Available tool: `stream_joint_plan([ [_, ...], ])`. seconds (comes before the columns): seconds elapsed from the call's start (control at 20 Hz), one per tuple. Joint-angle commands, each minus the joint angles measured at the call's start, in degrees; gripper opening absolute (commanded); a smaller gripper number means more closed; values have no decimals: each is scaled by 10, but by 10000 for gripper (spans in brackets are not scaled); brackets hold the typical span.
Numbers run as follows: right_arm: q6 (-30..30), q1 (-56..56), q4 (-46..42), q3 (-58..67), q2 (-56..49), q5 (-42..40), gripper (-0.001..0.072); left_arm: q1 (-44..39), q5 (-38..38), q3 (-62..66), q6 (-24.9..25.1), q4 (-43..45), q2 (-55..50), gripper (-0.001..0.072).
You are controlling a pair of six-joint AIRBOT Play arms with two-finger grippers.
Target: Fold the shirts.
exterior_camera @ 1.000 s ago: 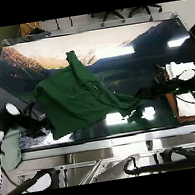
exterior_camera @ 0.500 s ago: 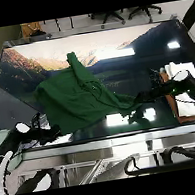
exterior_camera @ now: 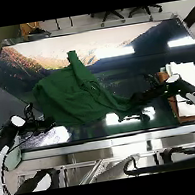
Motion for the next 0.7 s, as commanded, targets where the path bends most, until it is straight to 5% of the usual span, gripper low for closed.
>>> stream_joint_plan([
  [0.0,-12,54,62,0,-37,23,471,0,-10,7,0,-3,1,15],
  [0.05,-12,76,66,0,-37,28,443,0,-12,7,0,-3,1,15],
  [0.15,-35,104,110,5,-31,26,90,0,-17,8,7,-2,1,15],
  [0.25,-40,101,180,25,-22,30,18,0,-28,14,11,0,8,13],
  [0.55,-40,-58,355,141,68,23,15,33,-101,149,19,57,125,11],
  [0.65,-13,-137,321,141,102,3,16,62,-127,177,22,74,154,11],
])
